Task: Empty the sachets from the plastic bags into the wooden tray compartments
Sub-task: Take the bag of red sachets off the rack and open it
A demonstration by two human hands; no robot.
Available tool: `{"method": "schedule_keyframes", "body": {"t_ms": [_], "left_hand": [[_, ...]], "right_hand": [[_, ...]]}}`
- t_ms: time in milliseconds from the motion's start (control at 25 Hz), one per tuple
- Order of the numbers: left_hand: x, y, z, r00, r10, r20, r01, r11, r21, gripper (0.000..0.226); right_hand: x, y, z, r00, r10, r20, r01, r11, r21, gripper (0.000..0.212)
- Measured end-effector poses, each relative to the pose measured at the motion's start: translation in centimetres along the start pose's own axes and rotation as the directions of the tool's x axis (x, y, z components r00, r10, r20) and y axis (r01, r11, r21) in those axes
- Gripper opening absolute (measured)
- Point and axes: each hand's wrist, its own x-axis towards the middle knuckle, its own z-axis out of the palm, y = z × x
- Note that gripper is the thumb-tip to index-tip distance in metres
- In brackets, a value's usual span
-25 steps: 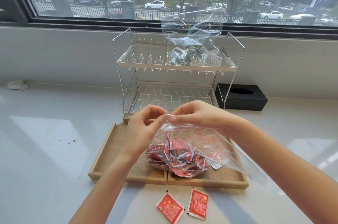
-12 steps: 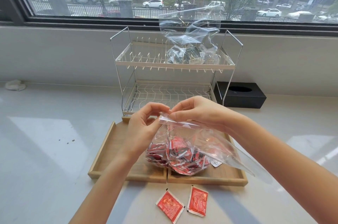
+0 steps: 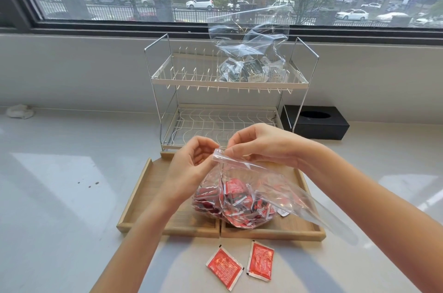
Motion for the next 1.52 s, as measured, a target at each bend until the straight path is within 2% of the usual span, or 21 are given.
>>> {"method": "schedule_keyframes", "body": {"t_ms": [80,160,240,280,400,520,600,680,760,840,920,1040,1120,1200,1280,1360,1440,1520], "left_hand": [[0.1,-0.2,-0.2,1.0,-0.005,0.002,0.005,1.0,-0.015,0.018],[0.1,-0.6,-0.5,1.0,-0.011,-0.007,0.012,1.0,0.027,0.015],[-0.4,-1.2,-1.0,0.998,-0.024,-0.065,0.03,0.996,0.087,0.017],[-0.5,-1.2,-1.2,0.996,-0.016,-0.085,0.026,0.994,0.107,0.018],[0.2,-0.6,-1.6,0.998,0.017,-0.068,-0.004,0.983,0.184,0.018],[0.6,0.1,-1.4,0.999,0.03,-0.025,-0.025,0.985,0.173,0.013],[0.3,-0.1,-1.1,0.998,0.037,-0.045,-0.032,0.994,0.104,0.009],[0.0,-0.3,-0.8,0.995,0.042,-0.095,-0.038,0.998,0.051,0.009],[0.2,-0.4,-0.7,0.991,0.044,-0.128,-0.041,0.999,0.027,0.01],[0.3,-0.5,-0.7,0.99,0.04,-0.139,-0.036,0.999,0.033,0.01],[0.3,-0.7,-0.8,0.989,0.02,-0.148,-0.013,0.999,0.048,0.011],[0.2,-0.9,-0.9,0.989,0.02,-0.149,-0.013,0.999,0.05,0.012],[0.3,-1.1,-1.1,0.984,0.034,-0.173,-0.031,0.999,0.022,0.012],[0.2,-1.2,-1.2,0.98,0.045,-0.192,-0.045,0.999,0.006,0.012],[0.2,-1.4,-1.2,0.979,0.044,-0.201,-0.042,0.999,0.011,0.012],[0.2,-1.4,-1.3,0.977,0.038,-0.208,-0.033,0.999,0.024,0.013],[0.3,-1.3,-1.1,0.977,0.041,-0.208,-0.037,0.999,0.025,0.014],[0.5,-1.0,-0.9,0.978,0.059,-0.199,-0.053,0.998,0.038,0.014]], "right_hand": [[0.0,-0.1,0.2,0.999,-0.026,-0.046,0.024,0.999,-0.048,0.006],[-0.2,-0.6,-0.1,0.982,-0.107,-0.153,0.108,0.994,-0.002,0.005],[-0.6,-1.5,-1.2,0.931,-0.19,-0.31,0.23,0.968,0.098,0.005],[-0.9,-2.0,-1.7,0.91,-0.214,-0.355,0.254,0.965,0.067,0.005],[-1.0,-2.3,-1.6,0.923,-0.231,-0.309,0.255,0.966,0.039,0.009],[-0.4,-1.4,-1.5,0.916,-0.209,-0.342,0.289,0.936,0.201,0.005],[-0.5,-0.3,-2.0,0.951,-0.121,-0.285,0.203,0.938,0.28,0.019],[-1.0,1.0,-1.9,0.985,-0.071,-0.155,0.099,0.978,0.184,0.022],[-1.6,2.1,-1.7,0.995,-0.078,-0.068,0.08,0.996,0.027,0.014],[-2.1,1.8,-2.3,0.986,-0.12,-0.113,0.121,0.993,0.001,0.011],[-2.5,0.4,-3.6,0.957,-0.178,-0.229,0.187,0.982,0.018,0.01],[-2.9,-1.4,-4.7,0.922,-0.25,-0.295,0.213,0.965,-0.151,0.01],[-2.6,-0.9,-4.6,0.931,-0.224,-0.287,0.17,0.964,-0.203,0.02],[-2.5,0.8,-4.6,0.963,-0.131,-0.235,0.102,0.986,-0.133,0.03],[-2.9,2.6,-4.4,0.992,-0.045,-0.117,0.034,0.995,-0.09,0.025],[-3.4,3.5,-4.4,0.998,-0.017,-0.067,0.01,0.995,-0.1,0.014],[-4.3,2.7,-5.0,0.987,-0.078,-0.144,0.064,0.993,-0.101,0.009],[-5.3,0.7,-6.2,0.943,-0.187,-0.276,0.161,0.98,-0.113,0.009]]}}
